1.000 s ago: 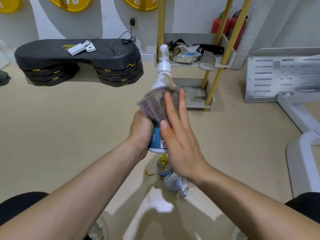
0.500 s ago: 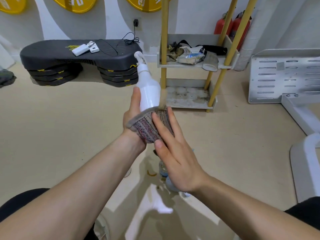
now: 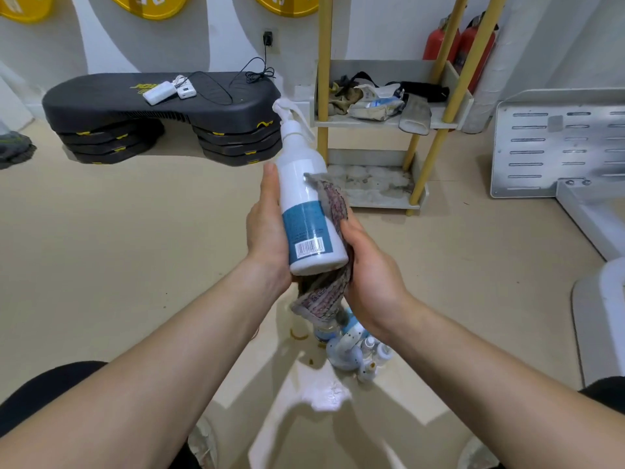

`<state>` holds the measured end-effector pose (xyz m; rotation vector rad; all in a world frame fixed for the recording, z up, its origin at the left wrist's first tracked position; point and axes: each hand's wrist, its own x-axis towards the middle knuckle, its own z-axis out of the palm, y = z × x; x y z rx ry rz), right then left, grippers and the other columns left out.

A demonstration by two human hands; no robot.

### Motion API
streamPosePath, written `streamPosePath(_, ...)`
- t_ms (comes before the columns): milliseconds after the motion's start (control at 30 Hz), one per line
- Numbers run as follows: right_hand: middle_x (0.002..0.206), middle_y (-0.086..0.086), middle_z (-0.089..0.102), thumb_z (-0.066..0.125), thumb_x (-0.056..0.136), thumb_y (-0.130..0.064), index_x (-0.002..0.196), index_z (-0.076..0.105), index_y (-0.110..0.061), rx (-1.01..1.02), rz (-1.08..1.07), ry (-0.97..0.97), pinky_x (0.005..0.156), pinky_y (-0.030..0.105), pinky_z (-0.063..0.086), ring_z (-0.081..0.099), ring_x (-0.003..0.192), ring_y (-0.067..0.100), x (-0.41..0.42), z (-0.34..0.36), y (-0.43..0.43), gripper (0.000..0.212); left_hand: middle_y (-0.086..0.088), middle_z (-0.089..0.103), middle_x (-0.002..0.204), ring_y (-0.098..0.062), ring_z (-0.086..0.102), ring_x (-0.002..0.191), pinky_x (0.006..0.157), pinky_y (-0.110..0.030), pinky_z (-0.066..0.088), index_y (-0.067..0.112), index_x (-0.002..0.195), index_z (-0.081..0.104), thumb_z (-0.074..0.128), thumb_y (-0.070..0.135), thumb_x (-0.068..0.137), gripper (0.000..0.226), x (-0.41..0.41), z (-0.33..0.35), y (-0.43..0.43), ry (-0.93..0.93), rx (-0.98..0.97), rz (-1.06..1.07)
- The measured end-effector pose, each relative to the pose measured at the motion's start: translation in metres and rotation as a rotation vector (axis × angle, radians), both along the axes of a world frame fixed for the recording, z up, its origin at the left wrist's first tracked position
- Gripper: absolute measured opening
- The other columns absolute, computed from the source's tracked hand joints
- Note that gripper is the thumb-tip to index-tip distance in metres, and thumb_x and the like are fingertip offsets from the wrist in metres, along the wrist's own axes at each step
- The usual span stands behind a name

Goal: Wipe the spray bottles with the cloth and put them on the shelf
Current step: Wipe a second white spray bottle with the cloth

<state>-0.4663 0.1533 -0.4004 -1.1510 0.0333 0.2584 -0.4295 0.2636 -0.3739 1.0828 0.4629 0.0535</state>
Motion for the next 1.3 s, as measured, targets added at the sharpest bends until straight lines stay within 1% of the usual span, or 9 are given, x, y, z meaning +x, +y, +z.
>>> streamPosePath(200, 0.166, -0.012, 0.023, 0.039, 0.1, -0.034, 0.145, 0.026, -0.05, -0.548, -0.044, -0.457, 0.121, 0.018, 0.019, 0.02, 0.149, -0.007, -0.005, -0.003, -0.006, 0.05, -0.001, 0.062, 0.072, -0.016, 0.057, 0.066, 0.063, -0.029, 0.047, 0.013, 0.079, 0.064, 0.06, 0.057, 0.092, 0.046, 0.001, -0.012, -0.001, -0.037, 0.431, 0.006)
streamPosePath(333, 0.168, -0.015, -0.012, 0.037, 0.098, -0.038, 0.153, 0.019, -0.047, -0.89, 0.043, -0.619, 0.122, 0.031, 0.025, 0.009, 0.154, 0.004, -0.018, -0.008, -0.005, 0.058, -0.015, 0.074, 0.101, -0.028, 0.069, 0.088, 0.082, -0.037, 0.055, 0.013, 0.1, 0.073, 0.05, 0.046, 0.095, 0.04, -0.001, -0.005, 0.005, 0.058, 0.087, -0.178)
streamPosePath(433, 0.167, -0.017, -0.015, 0.028, 0.096, -0.048, 0.156, 0.014, -0.043, -0.833, 0.002, -0.627, 0.124, 0.037, 0.023, 0.003, 0.153, -0.002, -0.016, -0.003, 0.0, 0.062, -0.012, 0.074, 0.106, -0.024, 0.071, 0.091, 0.076, -0.03, 0.058, 0.012, 0.116, 0.072, 0.04, 0.055, 0.097, 0.057, -0.008, -0.003, 0.001, 0.032, 0.034, -0.313)
streamPosePath(567, 0.168, -0.014, -0.012, 0.031, 0.099, -0.047, 0.151, 0.006, -0.048, -0.809, -0.072, -0.589, 0.103, -0.001, 0.017, -0.003, 0.126, -0.037, -0.007, 0.011, -0.004, 0.058, -0.006, 0.077, 0.105, -0.026, 0.073, 0.1, 0.094, -0.044, 0.054, 0.02, 0.106, 0.077, 0.045, 0.057, 0.088, 0.052, -0.015, -0.008, -0.007, -0.027, 0.196, -0.27)
streamPosePath(633, 0.169, -0.012, -0.001, 0.034, 0.099, -0.042, 0.155, 0.006, -0.044, -0.755, -0.093, -0.562, 0.095, -0.008, 0.013, 0.002, 0.123, -0.039, 0.001, 0.01, -0.006, 0.063, -0.003, 0.078, 0.089, -0.026, 0.073, 0.087, 0.083, -0.04, 0.053, 0.017, 0.089, 0.075, 0.045, 0.055, 0.092, 0.049, -0.02, -0.009, -0.009, -0.043, 0.444, -0.213)
streamPosePath(733, 0.153, -0.018, 0.04, 0.04, 0.102, -0.047, 0.156, 0.02, -0.044, -0.523, -0.121, -0.349, 0.104, 0.011, 0.032, 0.037, 0.128, -0.022, 0.012, 0.011, -0.011, 0.057, 0.004, 0.07, 0.072, -0.018, 0.061, 0.069, 0.068, -0.034, 0.045, 0.012, 0.076, 0.062, 0.04, 0.056, 0.09, 0.052, -0.026, -0.015, -0.01, -0.218, 0.749, -0.2)
streamPosePath(833, 0.099, -0.014, 0.07, 0.039, 0.108, -0.037, 0.122, 0.061, -0.022, -0.339, -0.176, -0.13, 0.076, 0.019, 0.051, 0.065, 0.08, -0.009, 0.019, 0.026, -0.022, 0.03, 0.02, 0.056, 0.057, 0.0, 0.048, 0.056, 0.054, -0.016, 0.034, 0.027, 0.063, 0.047, 0.042, 0.055, 0.088, 0.038, -0.03, -0.02, -0.01, -0.313, 0.88, -0.248)
streamPosePath(1100, 0.088, 0.007, 0.072, 0.044, 0.102, -0.051, 0.104, 0.066, -0.014, 0.014, -0.219, -0.004, 0.071, 0.033, 0.06, 0.07, 0.076, 0.019, 0.029, 0.04, -0.037, 0.043, -0.013, 0.069, 0.08, -0.017, 0.058, 0.072, 0.068, -0.043, 0.046, 0.002, 0.086, 0.061, 0.044, 0.068, 0.079, 0.069, -0.025, -0.02, -0.017, -0.333, 0.65, -0.423)
streamPosePath(1300, 0.088, 0.011, 0.069, 0.047, 0.101, -0.053, 0.076, 0.072, -0.013, 0.215, -0.16, 0.183, 0.068, 0.035, 0.055, 0.067, 0.07, 0.024, 0.033, 0.04, -0.053, 0.053, -0.008, 0.072, 0.088, -0.025, 0.066, 0.084, 0.083, -0.041, 0.048, 0.029, 0.082, 0.075, 0.052, 0.065, 0.073, 0.044, -0.024, -0.018, -0.017, -0.22, 0.308, -0.656)
